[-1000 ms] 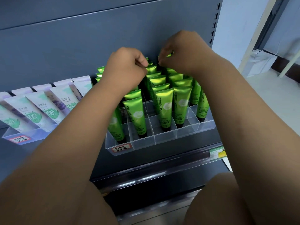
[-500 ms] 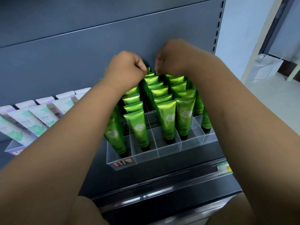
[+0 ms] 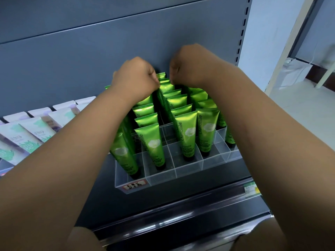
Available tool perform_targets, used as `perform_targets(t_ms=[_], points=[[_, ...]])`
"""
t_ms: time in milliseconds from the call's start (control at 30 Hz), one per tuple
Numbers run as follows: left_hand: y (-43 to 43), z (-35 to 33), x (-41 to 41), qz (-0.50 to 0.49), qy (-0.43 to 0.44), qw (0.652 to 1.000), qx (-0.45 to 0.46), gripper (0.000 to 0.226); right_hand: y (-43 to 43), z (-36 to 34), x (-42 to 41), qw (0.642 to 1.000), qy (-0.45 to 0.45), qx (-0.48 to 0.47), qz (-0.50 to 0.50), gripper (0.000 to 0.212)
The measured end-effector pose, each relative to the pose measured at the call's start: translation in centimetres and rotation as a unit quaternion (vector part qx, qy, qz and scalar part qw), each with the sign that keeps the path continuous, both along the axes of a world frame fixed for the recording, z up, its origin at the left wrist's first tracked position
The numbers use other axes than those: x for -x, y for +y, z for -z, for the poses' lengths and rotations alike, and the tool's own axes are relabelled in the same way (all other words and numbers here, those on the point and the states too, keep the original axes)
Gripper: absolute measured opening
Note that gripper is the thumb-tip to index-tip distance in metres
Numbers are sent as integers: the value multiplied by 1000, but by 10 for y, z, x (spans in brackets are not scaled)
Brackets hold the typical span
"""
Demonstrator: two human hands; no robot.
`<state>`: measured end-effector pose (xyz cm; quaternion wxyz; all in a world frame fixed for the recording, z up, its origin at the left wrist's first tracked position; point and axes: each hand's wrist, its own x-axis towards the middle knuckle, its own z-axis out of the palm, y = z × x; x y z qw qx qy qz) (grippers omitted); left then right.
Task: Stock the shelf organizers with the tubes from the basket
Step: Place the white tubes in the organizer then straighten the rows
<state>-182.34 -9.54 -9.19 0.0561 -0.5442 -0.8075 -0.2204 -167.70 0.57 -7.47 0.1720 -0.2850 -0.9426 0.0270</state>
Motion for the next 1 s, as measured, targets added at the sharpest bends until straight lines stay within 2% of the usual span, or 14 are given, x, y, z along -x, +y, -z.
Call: perform_targets(t_ms=[233, 367, 533, 733, 900, 1000], points=[[2, 0, 5, 14, -5, 1000, -4, 27, 1, 3, 7, 998, -11, -56, 1, 27], [3, 0, 4, 18, -10, 1000, -6, 27, -2, -3, 5, 997, -11, -68, -16, 52], [8, -1, 0, 16, 0, 1000, -4, 27, -6, -6, -2, 996, -26, -78, -29, 61], [10, -2, -2, 14, 5, 1000, 1, 25, -7, -9, -5, 995, -42, -93, -18, 58], [10, -11, -4, 8, 16, 1000, -4, 23, -9, -9, -5, 996, -40, -74, -1, 48], [11, -17, -3, -2, 18, 1000, -16, 23, -12, -12, -7, 996, -44, -73, -5, 55]])
